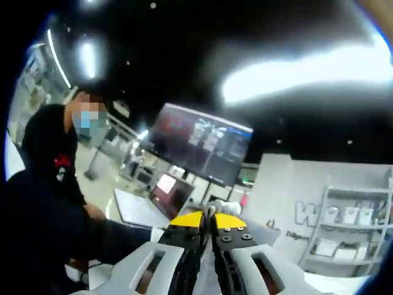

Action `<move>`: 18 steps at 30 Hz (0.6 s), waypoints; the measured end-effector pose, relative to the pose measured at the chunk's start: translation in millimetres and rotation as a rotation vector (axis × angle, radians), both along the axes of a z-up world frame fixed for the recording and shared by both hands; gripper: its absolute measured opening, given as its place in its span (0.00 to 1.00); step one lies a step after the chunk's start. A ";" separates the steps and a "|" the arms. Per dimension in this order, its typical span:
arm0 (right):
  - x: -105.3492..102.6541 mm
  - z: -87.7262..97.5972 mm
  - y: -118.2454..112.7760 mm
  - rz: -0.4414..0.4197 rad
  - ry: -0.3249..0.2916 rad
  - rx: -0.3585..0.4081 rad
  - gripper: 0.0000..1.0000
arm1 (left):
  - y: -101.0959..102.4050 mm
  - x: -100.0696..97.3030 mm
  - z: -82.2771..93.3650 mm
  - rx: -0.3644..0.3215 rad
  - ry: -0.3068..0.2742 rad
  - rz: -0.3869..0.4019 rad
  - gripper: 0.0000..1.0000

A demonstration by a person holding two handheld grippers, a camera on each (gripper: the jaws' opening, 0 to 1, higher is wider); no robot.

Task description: Open the folded towel by lifting each exposed corner and separating the folded layers until the towel lies flat within the target outline without major curled edges

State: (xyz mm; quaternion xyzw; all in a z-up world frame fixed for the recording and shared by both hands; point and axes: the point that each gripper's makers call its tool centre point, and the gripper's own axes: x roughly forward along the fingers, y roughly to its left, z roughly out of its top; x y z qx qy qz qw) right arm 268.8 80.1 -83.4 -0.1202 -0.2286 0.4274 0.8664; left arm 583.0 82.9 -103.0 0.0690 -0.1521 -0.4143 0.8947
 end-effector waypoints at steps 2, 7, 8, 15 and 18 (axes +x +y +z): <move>-0.9 -0.1 -1.5 -0.003 -0.003 -0.004 0.00 | -2.9 -1.3 2.7 -0.014 -0.005 -0.006 0.04; -6.7 5.5 1.8 0.010 -0.012 -0.011 0.00 | 2.7 -6.1 14.9 -0.040 -0.015 -0.004 0.04; -7.7 6.9 4.0 0.014 -0.013 -0.013 0.00 | 7.4 -8.2 19.4 -0.052 -0.017 0.000 0.04; -21.5 18.0 29.5 0.062 -0.041 -0.035 0.00 | 44.4 -27.2 43.8 -0.145 -0.078 0.045 0.04; -28.4 23.0 45.4 0.070 -0.069 -0.058 0.00 | 57.4 -31.2 47.5 -0.158 -0.079 0.044 0.04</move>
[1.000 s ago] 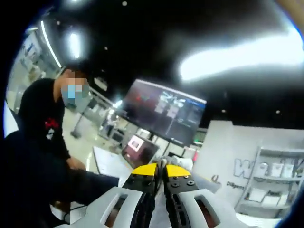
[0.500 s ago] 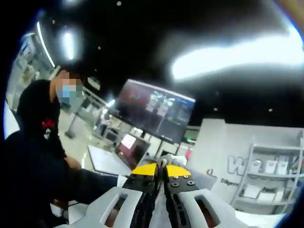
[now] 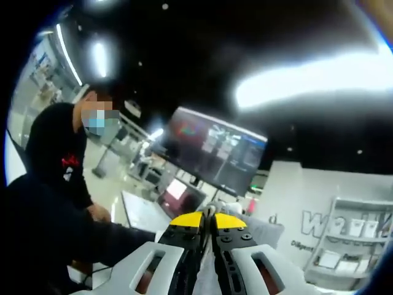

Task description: Open the folded towel by lifting each exposed corner and separating the folded layers until the towel lies flat within the target outline without major curled edges

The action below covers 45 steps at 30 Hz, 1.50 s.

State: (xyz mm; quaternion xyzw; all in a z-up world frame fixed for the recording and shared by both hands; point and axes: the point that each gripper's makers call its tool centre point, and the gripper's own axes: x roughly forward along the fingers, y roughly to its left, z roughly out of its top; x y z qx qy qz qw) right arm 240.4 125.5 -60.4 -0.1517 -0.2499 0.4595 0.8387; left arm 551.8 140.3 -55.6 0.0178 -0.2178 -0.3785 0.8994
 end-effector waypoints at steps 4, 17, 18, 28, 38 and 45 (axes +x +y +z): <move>-7.7 3.6 21.9 0.027 -0.007 -0.022 0.00 | 20.7 -8.0 4.2 0.004 -0.019 0.011 0.04; -35.3 2.4 85.2 0.161 0.012 -0.041 0.00 | 108.0 -39.0 7.3 0.063 -0.082 0.112 0.04; -37.1 1.7 90.5 0.173 0.017 -0.041 0.00 | 117.4 -42.0 7.2 0.073 -0.085 0.129 0.04; -52.1 -0.9 126.6 0.263 0.060 -0.038 0.00 | 173.1 -60.8 11.4 0.074 -0.084 0.158 0.04; -26.5 -4.4 78.7 0.189 0.111 0.104 0.00 | 118.5 -35.9 -34.6 0.298 0.027 0.098 0.04; 29.9 -39.4 -4.1 0.049 0.280 0.232 0.00 | 41.5 -0.9 -88.2 0.419 0.046 0.078 0.04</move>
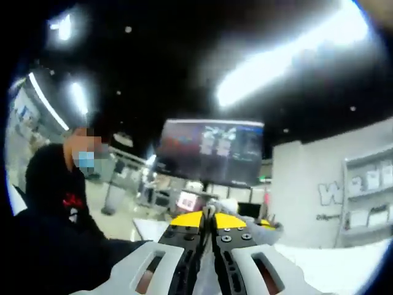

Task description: Open the folded towel by lifting each exposed corner and separating the folded layers until the towel lies flat within the target outline without major curled edges

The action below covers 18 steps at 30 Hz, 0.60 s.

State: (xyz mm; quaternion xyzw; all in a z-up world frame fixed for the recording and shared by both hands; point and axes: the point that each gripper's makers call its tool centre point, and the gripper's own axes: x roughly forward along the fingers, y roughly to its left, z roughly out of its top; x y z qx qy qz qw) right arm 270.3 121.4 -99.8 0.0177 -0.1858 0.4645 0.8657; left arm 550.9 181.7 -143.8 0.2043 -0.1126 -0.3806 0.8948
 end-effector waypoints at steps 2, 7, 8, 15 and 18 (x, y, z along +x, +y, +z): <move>15.7 -15.5 -25.8 -0.051 0.046 0.009 0.00 | -22.2 8.3 -16.4 0.026 0.026 -0.021 0.04; 38.5 -40.1 -69.3 -0.115 0.120 0.046 0.00 | -50.0 27.3 -34.3 0.051 0.047 -0.034 0.04; 42.9 -44.5 -76.4 -0.131 0.130 0.049 0.00 | -53.1 29.2 -35.8 0.050 0.047 -0.034 0.04; 62.3 -65.8 -122.9 -0.214 0.190 0.097 0.00 | -81.9 45.5 -50.8 0.030 0.080 -0.062 0.04; 66.5 -73.3 -139.3 -0.246 0.206 0.112 0.00 | -90.8 47.7 -54.8 0.018 0.088 -0.070 0.04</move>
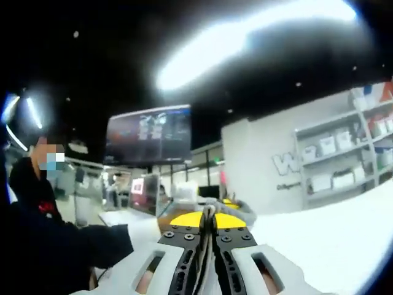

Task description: Open the folded towel by lifting each exposed corner and separating the folded layers until the towel lies flat within the target outline without major curled edges

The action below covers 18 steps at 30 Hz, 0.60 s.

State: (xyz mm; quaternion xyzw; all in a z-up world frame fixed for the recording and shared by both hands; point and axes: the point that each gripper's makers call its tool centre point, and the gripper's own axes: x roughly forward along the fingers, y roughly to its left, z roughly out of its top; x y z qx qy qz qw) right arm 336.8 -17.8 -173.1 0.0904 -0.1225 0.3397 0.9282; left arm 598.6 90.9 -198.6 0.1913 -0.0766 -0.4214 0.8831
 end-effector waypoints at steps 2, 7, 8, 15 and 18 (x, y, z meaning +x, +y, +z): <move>1.5 -3.6 -6.5 -0.011 0.007 0.005 0.00 | -6.4 1.3 -3.6 0.002 0.003 -0.002 0.04; 3.2 -15.6 -21.5 -0.012 0.052 0.036 0.00 | -17.8 7.0 -6.0 -0.020 0.032 -0.023 0.04; 2.8 -19.0 -25.3 -0.022 0.056 0.034 0.00 | -21.3 7.5 -8.5 -0.007 0.031 -0.025 0.04; 2.1 -50.6 -38.2 -0.068 0.104 -0.021 0.00 | -40.7 12.5 -24.1 0.034 0.045 -0.049 0.04; 1.8 -57.1 -43.3 -0.093 0.108 -0.035 0.00 | -49.3 14.1 -31.1 0.044 0.055 -0.064 0.04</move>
